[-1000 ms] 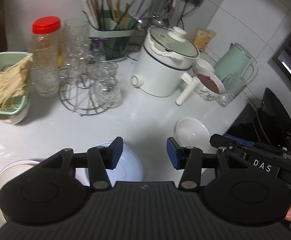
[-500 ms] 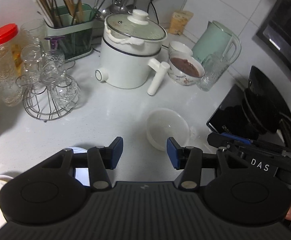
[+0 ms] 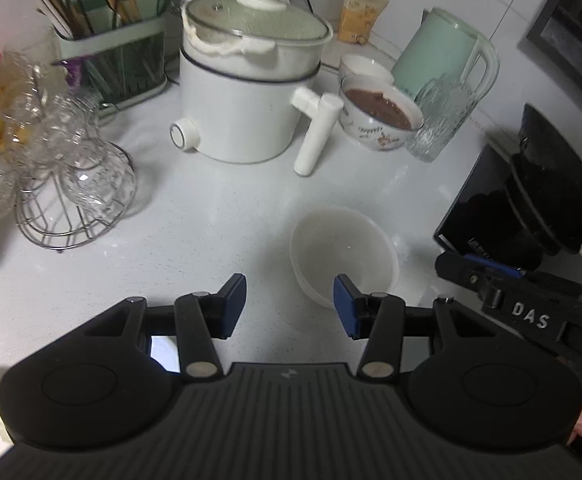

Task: Organize plates and bowls
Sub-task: 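Move both grippers to the rim of the white ceramic bowl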

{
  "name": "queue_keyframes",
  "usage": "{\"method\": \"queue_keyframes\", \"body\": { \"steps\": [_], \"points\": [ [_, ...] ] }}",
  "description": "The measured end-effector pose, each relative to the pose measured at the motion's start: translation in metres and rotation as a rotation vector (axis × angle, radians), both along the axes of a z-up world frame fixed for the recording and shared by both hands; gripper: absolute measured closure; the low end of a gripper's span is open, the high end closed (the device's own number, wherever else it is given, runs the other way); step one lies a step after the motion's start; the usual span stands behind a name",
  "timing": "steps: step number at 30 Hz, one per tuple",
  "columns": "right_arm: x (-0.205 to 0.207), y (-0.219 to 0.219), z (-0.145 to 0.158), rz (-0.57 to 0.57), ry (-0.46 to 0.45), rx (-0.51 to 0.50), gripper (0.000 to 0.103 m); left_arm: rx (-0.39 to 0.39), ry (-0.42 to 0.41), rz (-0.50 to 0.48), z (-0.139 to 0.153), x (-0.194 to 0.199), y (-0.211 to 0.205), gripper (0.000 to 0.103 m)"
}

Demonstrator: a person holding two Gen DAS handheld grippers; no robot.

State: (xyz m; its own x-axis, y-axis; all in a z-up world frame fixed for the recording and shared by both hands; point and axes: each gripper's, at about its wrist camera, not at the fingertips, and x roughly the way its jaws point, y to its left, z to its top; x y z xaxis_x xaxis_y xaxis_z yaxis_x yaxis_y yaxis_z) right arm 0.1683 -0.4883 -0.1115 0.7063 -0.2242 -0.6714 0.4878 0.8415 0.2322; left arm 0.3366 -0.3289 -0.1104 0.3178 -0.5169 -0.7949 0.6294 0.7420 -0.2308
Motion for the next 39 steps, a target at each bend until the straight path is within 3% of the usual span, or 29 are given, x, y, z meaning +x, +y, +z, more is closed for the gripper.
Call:
{"method": "queue_keyframes", "body": {
  "steps": [4, 7, 12, 25, 28, 33, 39],
  "points": [
    [0.002, -0.010, -0.012, -0.077, -0.020, -0.007, 0.072, 0.019, 0.022, -0.019, -0.021, 0.009, -0.018, 0.049],
    [0.008, -0.018, -0.022, -0.093, -0.010, -0.003, 0.061, 0.022, 0.039, -0.027, -0.033, 0.017, -0.029, 0.049],
    [0.022, -0.029, -0.040, -0.090, 0.005, 0.059, 0.062, 0.012, 0.109, 0.001, -0.049, 0.033, -0.041, 0.049],
    [0.053, -0.042, -0.071, -0.087, 0.050, 0.110, 0.065, 0.031, 0.144, 0.032, -0.070, 0.068, -0.060, 0.051],
    [0.057, -0.043, -0.074, -0.084, 0.052, 0.111, 0.071, 0.033, 0.155, 0.016, -0.078, 0.067, -0.064, 0.060],
    [0.060, -0.043, -0.080, -0.106, 0.062, 0.123, 0.088, 0.028, 0.149, 0.027, -0.089, 0.062, -0.070, 0.088],
    [0.060, -0.041, -0.082, -0.130, 0.056, 0.144, 0.091, 0.032, 0.153, 0.021, -0.092, 0.061, -0.069, 0.091]
  ]
}}
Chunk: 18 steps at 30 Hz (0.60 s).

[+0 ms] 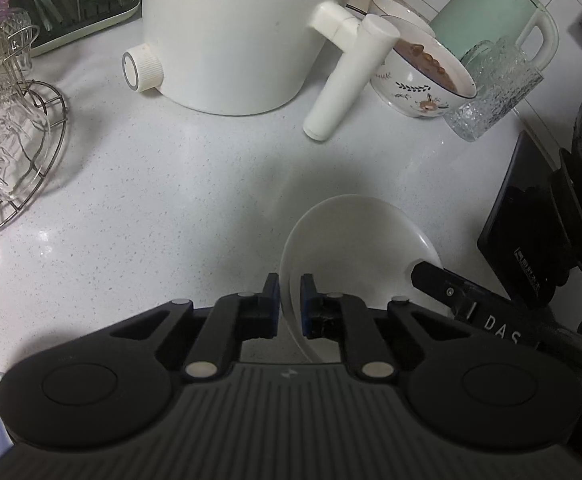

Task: Organize plates and bowls
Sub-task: 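Move both grippers to the rim of the white ceramic bowl, then close both grippers on the white ceramic bowl rim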

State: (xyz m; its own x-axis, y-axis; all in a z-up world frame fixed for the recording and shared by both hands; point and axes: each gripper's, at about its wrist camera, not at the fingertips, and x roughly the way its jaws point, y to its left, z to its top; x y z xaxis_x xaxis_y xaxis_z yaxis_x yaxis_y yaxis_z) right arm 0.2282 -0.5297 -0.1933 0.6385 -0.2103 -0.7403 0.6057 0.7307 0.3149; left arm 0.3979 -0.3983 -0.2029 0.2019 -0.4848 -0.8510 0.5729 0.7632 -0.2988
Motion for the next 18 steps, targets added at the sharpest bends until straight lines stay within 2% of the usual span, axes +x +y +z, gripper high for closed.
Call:
{"method": "queue_keyframes", "body": {
  "steps": [8, 18],
  "points": [
    [-0.009, 0.007, 0.008, -0.009, 0.010, 0.038, 0.091, -0.004, 0.036, -0.019, 0.011, -0.005, 0.016, 0.091],
    [-0.028, 0.030, 0.035, 0.019, -0.027, 0.111, 0.091, -0.035, 0.034, -0.001, 0.049, -0.012, 0.051, 0.091]
  ]
}}
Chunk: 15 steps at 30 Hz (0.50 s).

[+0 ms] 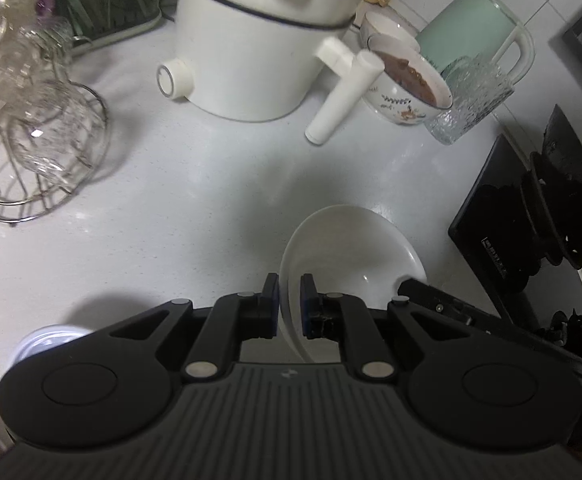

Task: Organize plates and bowls
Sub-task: 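Close both grippers on the white ceramic bowl rim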

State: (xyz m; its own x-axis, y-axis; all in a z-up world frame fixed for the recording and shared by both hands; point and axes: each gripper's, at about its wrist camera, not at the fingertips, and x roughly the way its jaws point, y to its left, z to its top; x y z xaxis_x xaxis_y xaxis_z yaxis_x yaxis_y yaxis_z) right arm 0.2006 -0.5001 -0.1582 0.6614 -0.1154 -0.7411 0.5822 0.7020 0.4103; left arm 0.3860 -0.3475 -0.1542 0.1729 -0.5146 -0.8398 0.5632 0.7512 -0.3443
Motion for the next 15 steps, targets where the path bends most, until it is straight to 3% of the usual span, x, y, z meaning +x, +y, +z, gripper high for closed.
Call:
{"method": "queue_keyframes", "body": {
  "steps": [7, 15],
  "points": [
    [-0.005, 0.016, 0.023, 0.048, -0.017, -0.019, 0.091, -0.021, 0.019, 0.043, 0.025, -0.008, 0.026, 0.091],
    [-0.011, 0.035, 0.038, 0.089, -0.019, -0.034, 0.091, -0.054, -0.027, 0.088, 0.047, -0.022, 0.051, 0.091]
  ]
}}
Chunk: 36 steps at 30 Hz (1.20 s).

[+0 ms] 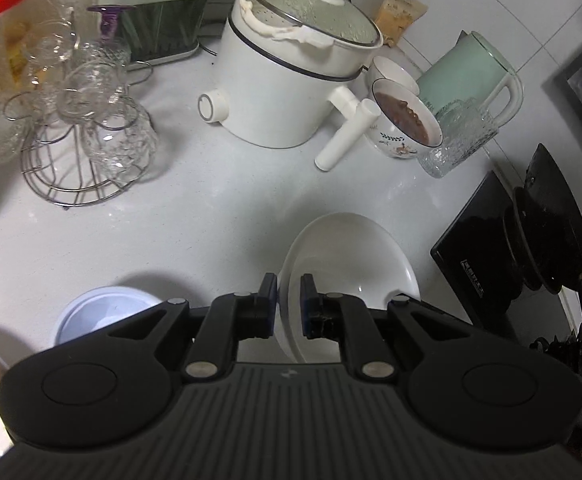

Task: Organize plates and bowls
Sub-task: 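Close both grippers on the white ceramic bowl rim, then lift the white bowl with both grippers and carry it toward the plate stack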

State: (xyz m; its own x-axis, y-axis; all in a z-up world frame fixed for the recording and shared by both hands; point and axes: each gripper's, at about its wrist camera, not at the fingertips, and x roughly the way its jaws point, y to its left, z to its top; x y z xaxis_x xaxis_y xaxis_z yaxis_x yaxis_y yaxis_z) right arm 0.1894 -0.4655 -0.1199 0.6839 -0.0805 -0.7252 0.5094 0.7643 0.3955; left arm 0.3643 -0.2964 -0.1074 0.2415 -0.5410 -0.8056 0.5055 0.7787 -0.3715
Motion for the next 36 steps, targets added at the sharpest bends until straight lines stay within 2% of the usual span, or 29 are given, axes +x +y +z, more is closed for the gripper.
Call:
{"method": "queue_keyframes", "body": {
  "steps": [7, 21, 28, 36],
  "points": [
    [-0.001, 0.015, 0.013, 0.058, -0.015, -0.018, 0.091, -0.016, 0.015, 0.024, 0.009, -0.006, 0.028, 0.091],
    [0.019, 0.048, 0.027, 0.155, -0.049, -0.024, 0.091, -0.019, -0.028, 0.078, 0.026, 0.005, 0.071, 0.091],
    [0.031, 0.065, 0.033, 0.234, -0.049, -0.051, 0.091, -0.040, -0.027, 0.144, 0.025, 0.004, 0.099, 0.090],
    [0.047, 0.086, 0.023, 0.330, -0.002, -0.062, 0.091, -0.029, -0.012, 0.226, 0.012, -0.002, 0.127, 0.090]
  ]
}}
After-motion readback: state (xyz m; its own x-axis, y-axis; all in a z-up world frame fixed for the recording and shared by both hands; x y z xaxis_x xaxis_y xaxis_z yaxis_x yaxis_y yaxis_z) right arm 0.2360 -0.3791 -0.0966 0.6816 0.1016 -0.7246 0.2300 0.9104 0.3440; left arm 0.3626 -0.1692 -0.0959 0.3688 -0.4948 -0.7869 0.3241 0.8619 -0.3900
